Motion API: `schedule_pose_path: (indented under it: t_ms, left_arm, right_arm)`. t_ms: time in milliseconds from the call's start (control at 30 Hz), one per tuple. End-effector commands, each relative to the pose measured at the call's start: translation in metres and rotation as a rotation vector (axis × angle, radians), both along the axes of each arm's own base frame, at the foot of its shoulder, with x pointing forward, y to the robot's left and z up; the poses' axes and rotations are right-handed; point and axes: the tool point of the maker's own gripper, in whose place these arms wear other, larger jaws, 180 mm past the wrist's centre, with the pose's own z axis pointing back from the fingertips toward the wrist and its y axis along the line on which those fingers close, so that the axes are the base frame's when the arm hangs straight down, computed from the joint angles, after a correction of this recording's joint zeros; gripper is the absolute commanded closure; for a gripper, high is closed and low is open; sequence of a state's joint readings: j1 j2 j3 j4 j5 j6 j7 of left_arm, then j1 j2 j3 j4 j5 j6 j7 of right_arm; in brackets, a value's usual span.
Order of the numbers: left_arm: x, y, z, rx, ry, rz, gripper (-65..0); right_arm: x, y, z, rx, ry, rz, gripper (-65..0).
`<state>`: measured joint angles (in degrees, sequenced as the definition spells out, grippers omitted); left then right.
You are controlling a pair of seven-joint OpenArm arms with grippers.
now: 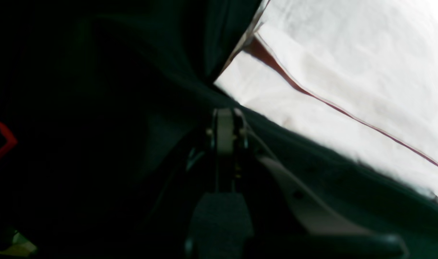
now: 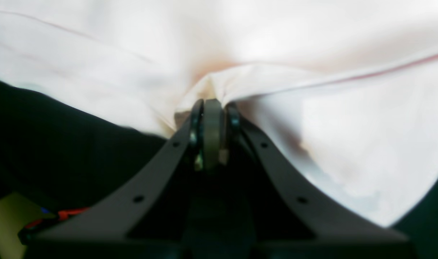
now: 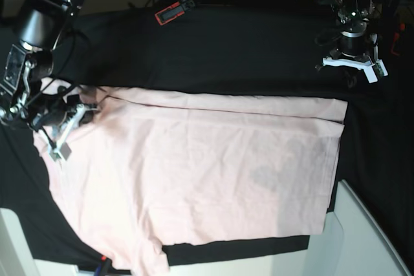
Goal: Fold the T-shirt properly
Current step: 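Lower right gripper further along the shirt edge and grasp it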
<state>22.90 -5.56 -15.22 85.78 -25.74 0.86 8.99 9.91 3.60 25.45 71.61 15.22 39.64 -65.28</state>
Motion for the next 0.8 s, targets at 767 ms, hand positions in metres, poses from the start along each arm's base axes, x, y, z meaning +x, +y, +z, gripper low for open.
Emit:
schedule_pose_path:
  t_ms: [767]
  left_arm:
    - [-0.007, 0.004, 0.006, 0.025, -0.012, -0.006, 0.0]
  right_arm:
    - [0.096, 0.030, 0.051, 0.076, -0.154, 0.065, -0.3]
